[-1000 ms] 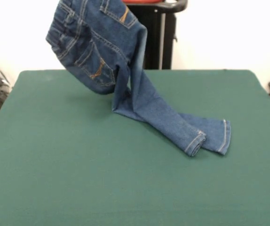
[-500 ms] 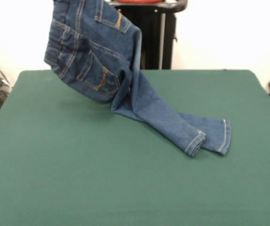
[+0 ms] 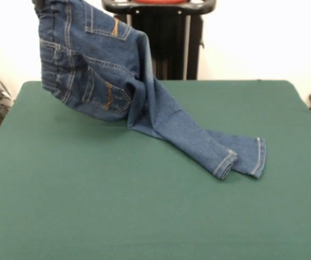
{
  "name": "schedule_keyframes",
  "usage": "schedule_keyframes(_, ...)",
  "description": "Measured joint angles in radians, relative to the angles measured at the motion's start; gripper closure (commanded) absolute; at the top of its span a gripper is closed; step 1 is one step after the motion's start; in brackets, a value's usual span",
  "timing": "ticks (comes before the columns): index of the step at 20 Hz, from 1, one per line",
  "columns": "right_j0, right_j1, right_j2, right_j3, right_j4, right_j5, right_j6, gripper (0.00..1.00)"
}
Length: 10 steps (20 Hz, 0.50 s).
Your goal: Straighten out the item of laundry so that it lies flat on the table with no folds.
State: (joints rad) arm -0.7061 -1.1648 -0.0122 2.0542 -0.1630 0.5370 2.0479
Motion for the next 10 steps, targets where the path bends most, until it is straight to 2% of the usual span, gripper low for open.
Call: schedule_keyframes(10, -0.081, -0.001, 0.119, 0.017, -0.068, 0.0, -0.002, 1.0)
